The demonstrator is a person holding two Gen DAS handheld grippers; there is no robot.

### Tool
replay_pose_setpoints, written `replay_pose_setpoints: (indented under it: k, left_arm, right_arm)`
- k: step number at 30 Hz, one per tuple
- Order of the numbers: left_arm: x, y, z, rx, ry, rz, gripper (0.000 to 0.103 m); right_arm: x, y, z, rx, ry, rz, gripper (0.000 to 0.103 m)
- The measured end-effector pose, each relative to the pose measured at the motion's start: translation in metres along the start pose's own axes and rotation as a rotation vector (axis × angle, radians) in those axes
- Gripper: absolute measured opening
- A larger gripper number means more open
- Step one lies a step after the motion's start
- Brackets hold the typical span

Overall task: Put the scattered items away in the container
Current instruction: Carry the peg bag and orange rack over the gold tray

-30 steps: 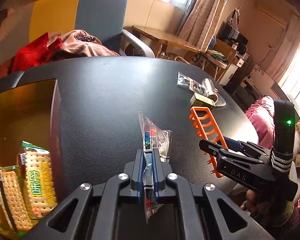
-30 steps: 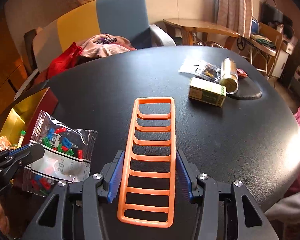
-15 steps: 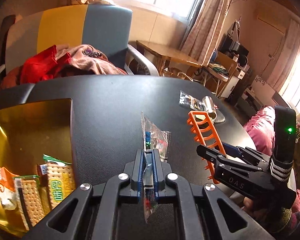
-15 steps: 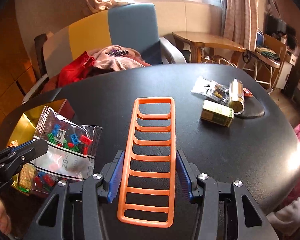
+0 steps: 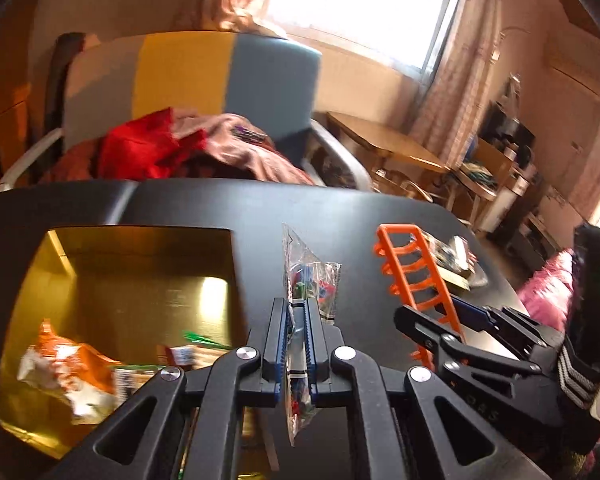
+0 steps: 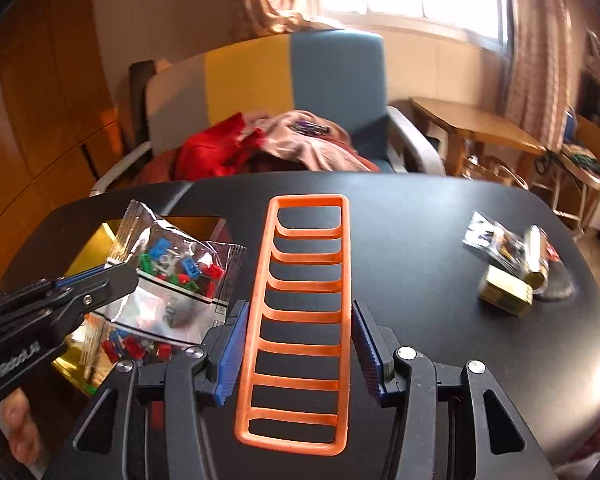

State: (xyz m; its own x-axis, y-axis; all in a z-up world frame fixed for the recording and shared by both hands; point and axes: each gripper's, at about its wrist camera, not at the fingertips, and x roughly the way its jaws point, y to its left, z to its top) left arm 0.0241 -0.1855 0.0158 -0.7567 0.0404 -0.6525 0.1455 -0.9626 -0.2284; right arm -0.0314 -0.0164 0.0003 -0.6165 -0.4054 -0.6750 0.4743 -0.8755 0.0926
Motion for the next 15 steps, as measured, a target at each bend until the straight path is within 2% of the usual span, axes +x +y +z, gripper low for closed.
replay_pose_setpoints:
  k: [6,15]
  left_arm:
    - [-0.019,0.049,0.007,-0.057,-0.038,0.090,0.007]
    - [-0.031,0.088,-0.005,-0.105,-0.040,0.182,0.007]
  right_arm:
    - [0.005,0.045,0.013,-0.065,-0.012,0.087,0.051]
    - [0.016,0.101,0.018,-0.142,-0.002,0.190,0.051]
